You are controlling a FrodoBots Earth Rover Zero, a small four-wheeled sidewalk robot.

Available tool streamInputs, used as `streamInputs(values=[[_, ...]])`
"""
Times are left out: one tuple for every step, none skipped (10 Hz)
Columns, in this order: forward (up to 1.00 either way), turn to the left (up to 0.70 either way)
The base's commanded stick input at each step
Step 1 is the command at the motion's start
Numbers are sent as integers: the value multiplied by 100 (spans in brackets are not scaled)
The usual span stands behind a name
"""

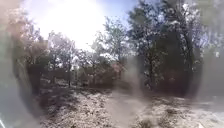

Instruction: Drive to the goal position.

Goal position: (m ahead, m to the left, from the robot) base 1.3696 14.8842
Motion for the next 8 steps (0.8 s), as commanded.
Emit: streamInputs(values=[[0,0],[0,0],[0,0],[0,0],[9,0],[28,0],[45,0],[45,0]])
